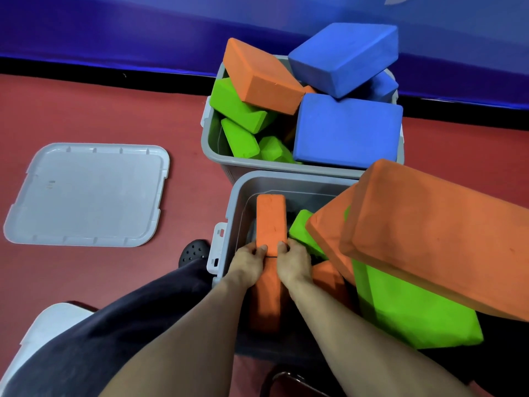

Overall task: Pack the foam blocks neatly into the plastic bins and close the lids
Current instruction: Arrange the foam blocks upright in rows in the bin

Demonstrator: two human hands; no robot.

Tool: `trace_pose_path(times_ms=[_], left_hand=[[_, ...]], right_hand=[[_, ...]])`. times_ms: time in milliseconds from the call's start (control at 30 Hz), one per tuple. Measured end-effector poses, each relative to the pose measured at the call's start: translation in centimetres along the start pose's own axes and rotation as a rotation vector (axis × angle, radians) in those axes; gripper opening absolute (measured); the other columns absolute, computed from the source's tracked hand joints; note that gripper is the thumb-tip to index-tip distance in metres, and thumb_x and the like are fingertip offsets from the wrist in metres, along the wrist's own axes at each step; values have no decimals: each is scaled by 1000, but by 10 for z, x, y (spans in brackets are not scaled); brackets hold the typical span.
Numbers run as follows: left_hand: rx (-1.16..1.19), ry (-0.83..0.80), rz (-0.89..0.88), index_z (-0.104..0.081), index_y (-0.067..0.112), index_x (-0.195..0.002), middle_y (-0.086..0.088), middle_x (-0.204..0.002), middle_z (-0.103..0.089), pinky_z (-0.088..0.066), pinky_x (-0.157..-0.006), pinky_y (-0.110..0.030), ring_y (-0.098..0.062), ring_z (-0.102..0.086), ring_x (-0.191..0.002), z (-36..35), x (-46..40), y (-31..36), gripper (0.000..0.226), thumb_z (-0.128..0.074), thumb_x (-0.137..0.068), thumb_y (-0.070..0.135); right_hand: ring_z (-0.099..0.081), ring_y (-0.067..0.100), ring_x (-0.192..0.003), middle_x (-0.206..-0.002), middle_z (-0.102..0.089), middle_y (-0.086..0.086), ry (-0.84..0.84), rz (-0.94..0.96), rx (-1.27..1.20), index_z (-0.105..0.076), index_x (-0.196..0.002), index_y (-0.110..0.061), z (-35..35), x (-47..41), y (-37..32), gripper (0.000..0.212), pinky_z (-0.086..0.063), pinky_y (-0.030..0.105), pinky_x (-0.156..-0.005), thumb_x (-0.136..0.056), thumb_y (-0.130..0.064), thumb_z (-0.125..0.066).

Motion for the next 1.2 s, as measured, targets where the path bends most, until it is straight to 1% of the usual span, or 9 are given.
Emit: trace_pose_path(times_ms=[67,200,267,400,600,733,867,1033,1200], left_hand=[[24,-8,-18,-64,10,-132,-12,-120,-71,-53,-95,-33,-25,-68,-105,-1,1,3,32,-49,-107,23],[67,-35,-23,-63,13,-133,-8,-117,-72,-52,-71,-15,-18,-68,-95,0,6,4,30,-49,-107,21],[75,-47,-17,-62,14,-134,-6,-116,-72,-55,-78,-19,-19,-69,-96,-1,7,3,31,-50,-107,23],[77,-57,5,-59,12,-139,-9,-122,-70,-53,-101,-41,-25,-68,-109,-5,1,2,36,-48,-107,24],[156,-45,33,-57,11,-138,-12,-122,-70,-55,-99,-43,-26,-69,-106,-7,0,0,34,-48,-107,23],[161,-40,26,-59,13,-137,-10,-119,-71,-56,-98,-43,-25,-70,-105,-4,1,-5,34,-50,-107,25],[148,-30,10,-61,11,-135,-10,-119,-71,-56,-96,-38,-25,-70,-105,-5,3,-3,32,-46,-108,22],[102,-6,7,-59,10,-137,-11,-121,-70,-54,-100,-42,-27,-69,-107,-7,0,1,34,-44,-108,21],[149,-13,22,-60,9,-136,-13,-119,-71,-55,-99,-44,-27,-70,-105,-9,0,0,34,-46,-108,21]], right_hand=[[-64,37,-110,-112,-73,15,14,-12,6,-70,-111,-12,-1,6,5,27,-49,38,-93,-104,-27,-49],[-66,32,-108,-111,-75,8,32,23,-33,-73,-114,-17,5,8,9,27,-50,37,-94,-103,-29,-52],[-67,29,-107,-111,-76,4,16,26,-80,-74,-117,-21,5,9,11,27,-51,37,-95,-102,-31,-53],[-68,28,-105,-110,-76,4,-9,13,-89,-75,-116,-20,4,5,12,28,-51,36,-94,-103,-33,-53],[-67,30,-105,-108,-75,8,2,15,-66,-75,-113,-15,6,6,12,29,-44,29,-81,-104,-32,-53],[-68,29,-101,-103,-77,7,6,33,-65,-76,-108,-16,3,8,14,28,-52,36,-89,-101,-34,-56],[-69,28,-93,-94,-76,7,23,62,-82,-76,-102,-15,6,8,17,26,-51,35,-83,-101,-33,-56],[-69,22,-92,-98,-76,1,-3,60,-148,-76,-107,-18,7,10,18,25,-49,31,-80,-102,-31,-55],[-67,19,-106,-115,-71,-4,-138,-56,-258,-65,-127,-26,-1,15,29,34,-52,38,-98,-103,-44,-51]])
Point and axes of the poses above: each hand's wrist, its own x-axis away from the middle knuckle, its own z-axis out of the back of the hand, y = z × x, the point moved 7 cm from there along -x, towards the middle knuckle
